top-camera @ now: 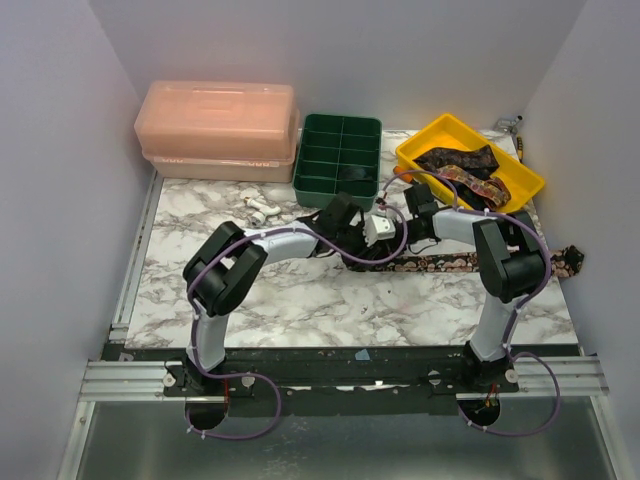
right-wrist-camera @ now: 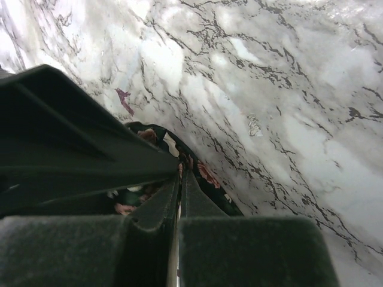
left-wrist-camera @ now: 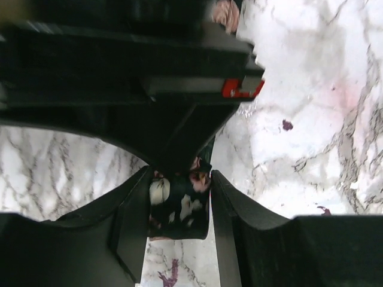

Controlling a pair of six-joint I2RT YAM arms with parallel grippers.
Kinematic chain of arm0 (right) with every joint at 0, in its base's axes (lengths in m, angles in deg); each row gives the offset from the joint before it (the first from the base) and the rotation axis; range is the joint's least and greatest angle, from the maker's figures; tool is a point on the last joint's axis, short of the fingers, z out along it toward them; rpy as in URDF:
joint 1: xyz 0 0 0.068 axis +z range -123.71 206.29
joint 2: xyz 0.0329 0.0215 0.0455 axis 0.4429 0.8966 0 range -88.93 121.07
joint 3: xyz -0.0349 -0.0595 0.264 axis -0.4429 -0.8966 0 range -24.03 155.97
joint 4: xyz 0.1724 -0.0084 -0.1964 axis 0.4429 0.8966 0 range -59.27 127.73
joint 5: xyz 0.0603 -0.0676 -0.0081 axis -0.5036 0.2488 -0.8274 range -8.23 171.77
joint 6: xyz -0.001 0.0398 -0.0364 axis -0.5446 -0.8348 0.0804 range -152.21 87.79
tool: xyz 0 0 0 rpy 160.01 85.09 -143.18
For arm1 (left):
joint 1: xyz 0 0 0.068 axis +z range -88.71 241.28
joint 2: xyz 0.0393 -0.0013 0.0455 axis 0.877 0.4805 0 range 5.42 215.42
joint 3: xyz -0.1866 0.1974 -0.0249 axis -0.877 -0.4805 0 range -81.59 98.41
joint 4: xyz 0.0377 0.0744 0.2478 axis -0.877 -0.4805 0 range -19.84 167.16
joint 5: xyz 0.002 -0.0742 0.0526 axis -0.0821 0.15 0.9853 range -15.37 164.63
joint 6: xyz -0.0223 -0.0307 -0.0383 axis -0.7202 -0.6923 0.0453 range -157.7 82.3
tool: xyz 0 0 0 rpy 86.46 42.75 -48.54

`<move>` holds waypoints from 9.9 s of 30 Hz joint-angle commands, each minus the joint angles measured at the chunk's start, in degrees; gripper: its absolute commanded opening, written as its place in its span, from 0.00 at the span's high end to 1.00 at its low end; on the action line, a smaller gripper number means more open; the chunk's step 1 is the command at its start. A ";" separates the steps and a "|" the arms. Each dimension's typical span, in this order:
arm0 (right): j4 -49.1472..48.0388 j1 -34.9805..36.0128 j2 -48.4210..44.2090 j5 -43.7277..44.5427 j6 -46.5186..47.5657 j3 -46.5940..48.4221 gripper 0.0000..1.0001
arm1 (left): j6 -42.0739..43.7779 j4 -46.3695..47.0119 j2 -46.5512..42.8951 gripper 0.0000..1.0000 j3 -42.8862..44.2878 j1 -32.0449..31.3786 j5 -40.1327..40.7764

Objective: Roll the ties
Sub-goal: Roll the tie at the center of the board.

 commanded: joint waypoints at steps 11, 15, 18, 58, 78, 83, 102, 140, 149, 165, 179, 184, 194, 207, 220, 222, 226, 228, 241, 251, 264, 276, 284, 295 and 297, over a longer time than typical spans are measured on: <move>3.90 0.36 4.43 1.94 1.49 0.13 0.99 | -4.43 14.68 -11.60 0.28 -18.45 4.39 -3.42; 5.63 0.36 4.10 2.37 3.38 0.30 0.99 | -3.62 20.18 -15.75 0.21 -23.83 7.08 -5.21; 5.65 0.33 4.57 1.98 3.40 0.56 0.99 | -2.14 19.24 -13.86 0.22 -24.21 6.99 -5.70; -2.42 2.67 2.20 -2.87 -6.15 -0.94 0.95 | 0.90 7.46 -1.32 0.62 -16.17 2.12 2.73; 6.30 -0.08 -3.13 -10.32 -8.99 2.56 0.45 | 3.35 -5.40 -0.12 0.64 -9.84 2.11 1.92; 3.18 0.93 0.58 -7.49 -10.61 2.59 0.48 | 3.42 -5.85 -0.34 0.63 -9.56 2.11 1.08; 6.68 -0.16 3.80 -7.81 -8.37 2.08 0.99 | 2.41 -4.32 -0.31 0.49 -9.59 2.45 -0.46; 16.10 -0.85 9.46 1.96 -6.58 8.30 0.99 | 9.01 19.71 -5.77 0.69 -23.64 1.70 -6.47; 18.36 -0.88 11.58 8.45 -3.73 8.56 1.00 | -1.83 29.75 -9.22 0.22 -28.45 5.12 -6.03; 17.94 -0.77 12.92 6.30 -3.73 8.39 0.99 | 0.96 29.75 -7.37 0.56 -22.06 2.29 -8.36; 18.20 -0.84 13.39 5.18 -3.59 8.92 0.99 | 1.44 26.13 0.55 0.58 -18.13 1.42 -6.41; 17.76 -0.86 13.35 5.37 -2.11 8.33 0.99 | 0.81 25.28 0.12 0.52 -19.25 1.98 -6.01; 17.41 -0.91 13.48 8.68 -1.83 7.29 0.99 | 2.15 23.94 -6.74 0.39 -23.97 5.99 -5.62; 17.50 -0.85 14.06 7.75 -2.22 8.37 0.99 | 2.34 26.42 -5.89 0.55 -20.92 1.98 -10.39; 16.75 -0.85 13.97 4.39 -2.85 8.65 0.99 | -1.24 24.27 1.42 0.61 -14.37 -0.06 -6.01; 16.42 -0.85 13.84 3.66 -2.85 8.57 0.99 | -0.09 22.47 2.13 0.60 -14.75 -0.15 -4.04; 15.07 -0.85 13.37 2.35 -5.01 8.05 0.99 | 2.33 18.18 3.15 0.56 -14.66 -0.24 -1.22; 14.62 -0.80 13.14 1.42 -5.14 7.82 0.99 | 3.31 15.64 3.61 0.57 -13.95 -0.20 0.00; 22.31 -6.90 6.65 -6.88 -1.38 10.66 0.87 | 9.26 -5.92 1.53 0.78 -8.53 -0.07 7.86; 14.81 -4.84 2.88 -13.93 -10.65 7.42 0.57 | 7.03 -9.32 1.95 0.78 -7.78 -0.09 8.12; 11.45 -1.28 8.08 -7.68 -11.81 8.46 0.81 | 6.49 -9.67 2.30 0.77 -6.99 -0.07 7.08; 21.01 -1.86 12.61 8.42 1.69 11.88 1.00 | 4.45 -3.22 1.04 0.45 -8.54 2.77 0.70; 21.76 -1.90 13.79 12.36 2.28 11.62 1.00 | 2.91 15.45 -2.33 0.36 -14.77 4.15 -7.67; 21.35 -1.90 15.18 12.45 4.24 11.07 1.00 | -3.25 31.72 2.06 0.48 -18.48 3.89 -10.07; 20.70 -1.90 15.44 13.14 4.35 10.64 0.99 | -3.55 32.55 2.69 0.49 -18.68 3.77 -9.91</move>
